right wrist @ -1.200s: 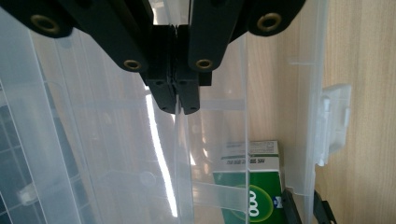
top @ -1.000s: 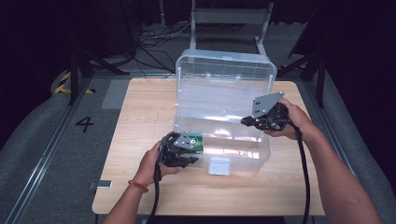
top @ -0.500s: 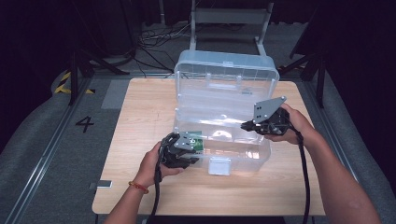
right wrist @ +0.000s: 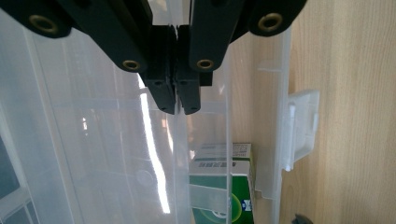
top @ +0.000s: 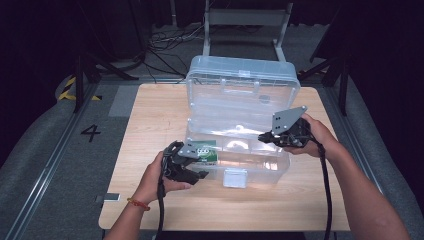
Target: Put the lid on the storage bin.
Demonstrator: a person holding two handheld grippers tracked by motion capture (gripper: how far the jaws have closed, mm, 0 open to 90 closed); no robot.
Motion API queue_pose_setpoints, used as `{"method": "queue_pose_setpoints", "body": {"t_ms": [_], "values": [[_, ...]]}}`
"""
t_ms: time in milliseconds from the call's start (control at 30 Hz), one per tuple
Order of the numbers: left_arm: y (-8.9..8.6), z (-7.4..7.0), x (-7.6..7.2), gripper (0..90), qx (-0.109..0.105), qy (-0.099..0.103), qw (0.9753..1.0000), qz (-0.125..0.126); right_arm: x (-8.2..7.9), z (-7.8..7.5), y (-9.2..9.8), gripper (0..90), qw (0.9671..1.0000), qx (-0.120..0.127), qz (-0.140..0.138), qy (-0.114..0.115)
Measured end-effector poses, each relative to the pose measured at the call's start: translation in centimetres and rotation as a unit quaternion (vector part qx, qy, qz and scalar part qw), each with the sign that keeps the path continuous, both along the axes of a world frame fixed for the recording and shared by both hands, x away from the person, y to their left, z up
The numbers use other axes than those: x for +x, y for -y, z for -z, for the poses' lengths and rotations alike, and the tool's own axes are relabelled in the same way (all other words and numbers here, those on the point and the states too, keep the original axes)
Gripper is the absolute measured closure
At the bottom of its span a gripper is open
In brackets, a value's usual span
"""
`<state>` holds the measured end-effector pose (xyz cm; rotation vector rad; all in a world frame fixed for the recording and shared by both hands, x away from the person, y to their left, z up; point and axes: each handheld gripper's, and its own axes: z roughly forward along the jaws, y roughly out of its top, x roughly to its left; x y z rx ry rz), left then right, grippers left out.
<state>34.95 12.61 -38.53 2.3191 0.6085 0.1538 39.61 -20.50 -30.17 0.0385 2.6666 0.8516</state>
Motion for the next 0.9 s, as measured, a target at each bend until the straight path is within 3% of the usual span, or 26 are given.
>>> {"method": "queue_pose_setpoints", "body": {"t_ms": [33, 300, 367, 400, 533, 667, 767, 900], "values": [[-0.3, -0.2, -0.1, 33.6, -0.004, 0.002, 1.0, -0.004, -0.1, 0.1, 0.0, 88.5, 1.0, 0.002, -0.002, -0.001], [-1.4, -2.1, -0.5, 32.2, -0.025, 0.014, 0.9996, -0.006, -0.3, 0.3, 0.1, 88.2, 1.0, 0.0, -0.003, -0.003], [-1.6, -3.2, -0.3, 32.2, -0.012, 0.03, 0.9994, -0.008, -0.3, 0.3, 0.1, 88.2, 1.0, 0.002, -0.005, -0.007], [-1.7, -3.7, -0.2, 32.2, -0.016, 0.035, 0.9992, -0.012, -0.3, 0.3, 0.0, 88.1, 1.0, 0.002, -0.005, -0.006], [-2.0, -5.5, 0.7, 32.4, -0.021, 0.053, 0.9981, -0.022, -0.3, 0.3, 0.1, 87.8, 1.0, 0.002, -0.003, -0.004], [-2.3, -6.3, 1.8, 32.2, -0.023, 0.07, 0.9967, -0.034, -0.4, 0.4, 0.1, 87.7, 1.0, 0.004, -0.001, -0.002], [-2.8, -6.6, 2.8, 31.8, -0.053, 0.073, 0.995, -0.044, -0.4, 0.4, 0.1, 87.6, 1.0, 0.002, -0.004, -0.002], [-3.0, -6.9, 3.6, 31.8, -0.062, 0.076, 0.9938, -0.053, -0.5, 0.3, 0.0, 87.4, 1.0, -0.002, -0.001, 0.003]]}}
